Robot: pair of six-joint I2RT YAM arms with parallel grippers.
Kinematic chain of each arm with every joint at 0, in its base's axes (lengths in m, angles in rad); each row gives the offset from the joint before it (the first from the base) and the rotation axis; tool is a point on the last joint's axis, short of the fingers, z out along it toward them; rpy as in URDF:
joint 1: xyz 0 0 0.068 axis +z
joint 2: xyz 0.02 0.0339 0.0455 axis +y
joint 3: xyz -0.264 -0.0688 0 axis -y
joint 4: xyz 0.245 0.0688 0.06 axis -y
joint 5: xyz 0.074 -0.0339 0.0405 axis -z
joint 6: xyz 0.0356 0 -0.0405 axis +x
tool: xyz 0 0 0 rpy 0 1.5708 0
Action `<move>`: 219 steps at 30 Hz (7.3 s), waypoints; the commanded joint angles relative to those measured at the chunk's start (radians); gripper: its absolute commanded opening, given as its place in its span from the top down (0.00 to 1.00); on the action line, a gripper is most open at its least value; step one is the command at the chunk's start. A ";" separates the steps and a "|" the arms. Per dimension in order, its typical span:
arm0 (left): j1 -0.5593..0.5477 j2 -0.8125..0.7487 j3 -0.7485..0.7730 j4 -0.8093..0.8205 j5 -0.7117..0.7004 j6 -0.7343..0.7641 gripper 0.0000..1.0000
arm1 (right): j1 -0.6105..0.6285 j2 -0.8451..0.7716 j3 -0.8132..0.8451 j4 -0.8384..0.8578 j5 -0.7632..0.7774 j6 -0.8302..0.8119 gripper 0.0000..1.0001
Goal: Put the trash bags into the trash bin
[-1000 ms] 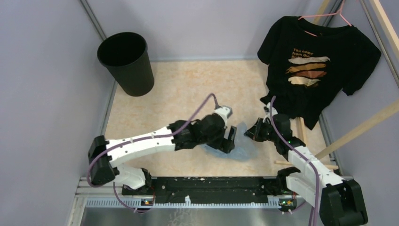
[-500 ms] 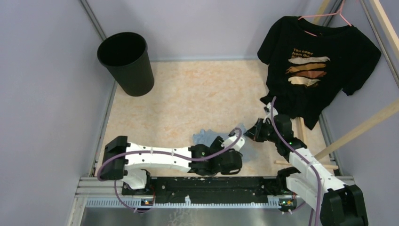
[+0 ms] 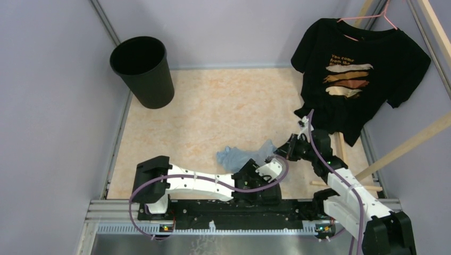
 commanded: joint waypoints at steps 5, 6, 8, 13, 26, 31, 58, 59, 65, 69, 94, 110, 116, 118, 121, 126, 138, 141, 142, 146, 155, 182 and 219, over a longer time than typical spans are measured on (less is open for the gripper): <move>-0.003 0.087 0.036 -0.097 -0.215 -0.150 0.32 | -0.014 -0.028 -0.013 0.029 -0.060 0.056 1.00; -0.001 0.096 0.038 -0.102 -0.217 -0.152 0.35 | -0.014 -0.029 -0.014 0.028 -0.061 0.056 1.00; 0.006 0.114 0.040 -0.119 -0.218 -0.176 0.43 | -0.014 -0.030 -0.013 0.026 -0.061 0.057 1.00; 0.009 0.095 0.040 -0.205 -0.218 -0.258 0.66 | -0.014 -0.038 -0.005 0.007 -0.038 0.048 1.00; 0.119 -0.566 -0.131 -0.171 -0.087 -0.269 0.93 | -0.074 -0.015 0.269 -0.265 0.150 -0.096 1.00; 0.503 -0.864 -0.245 0.090 0.272 -0.045 0.97 | -0.075 -0.065 0.331 -0.364 0.174 -0.137 1.00; 0.779 -0.855 -0.414 0.156 0.684 -0.127 1.00 | -0.075 -0.110 0.566 -0.612 0.099 -0.247 0.53; 0.778 -0.865 -0.427 0.172 0.690 -0.134 1.00 | -0.075 -0.107 0.595 -0.631 0.107 -0.271 0.47; 0.779 -0.882 -0.456 0.162 0.671 -0.156 1.00 | -0.046 -0.093 0.652 -0.615 -0.092 -0.285 0.20; 0.780 -0.897 -0.467 0.177 0.672 -0.166 1.00 | 0.132 -0.067 0.568 -0.438 -0.217 -0.192 0.11; 0.780 -0.964 -0.485 0.211 0.758 -0.153 1.00 | 0.642 0.949 0.757 0.328 0.338 0.179 0.83; 0.780 -1.137 -0.564 0.164 0.684 -0.243 1.00 | 0.638 0.770 0.711 -0.105 0.868 0.047 0.81; 0.780 -1.142 -0.584 0.177 0.754 -0.278 1.00 | 0.638 0.507 0.624 -0.236 0.844 -0.025 0.75; 0.780 -1.130 -0.615 0.210 0.790 -0.296 1.00 | 0.638 0.411 0.597 -0.270 0.807 -0.052 0.65; 0.780 -1.132 -0.660 0.254 0.824 -0.317 1.00 | 0.635 0.272 0.578 -0.306 0.771 -0.088 0.40; 0.780 -1.159 -0.690 0.246 0.811 -0.319 1.00 | 0.520 0.153 0.602 -0.334 0.622 -0.188 0.09; 0.780 -1.113 -0.645 0.163 0.782 -0.256 1.00 | 0.175 0.468 0.734 -0.161 0.324 -0.365 0.01; 0.780 -1.119 -0.665 0.187 0.799 -0.287 1.00 | 0.174 0.561 0.829 -0.148 0.287 -0.424 0.01; 0.780 -1.116 -0.667 0.191 0.802 -0.296 1.00 | 0.174 0.588 0.848 -0.140 0.288 -0.450 0.01; 0.780 -1.074 -0.638 0.147 0.785 -0.309 1.00 | 0.174 0.700 0.915 -0.164 0.239 -0.623 0.06; 0.780 -0.993 -0.619 0.081 0.790 -0.331 1.00 | 0.182 0.893 1.060 -0.273 0.218 -0.880 0.09; 0.792 -0.906 -0.627 0.156 0.684 -0.368 0.80 | 0.194 0.797 0.926 -0.166 0.499 -0.534 1.00; 0.898 -0.966 -0.920 0.405 0.901 -0.411 0.21 | 0.196 0.548 0.704 -0.206 0.477 -0.511 1.00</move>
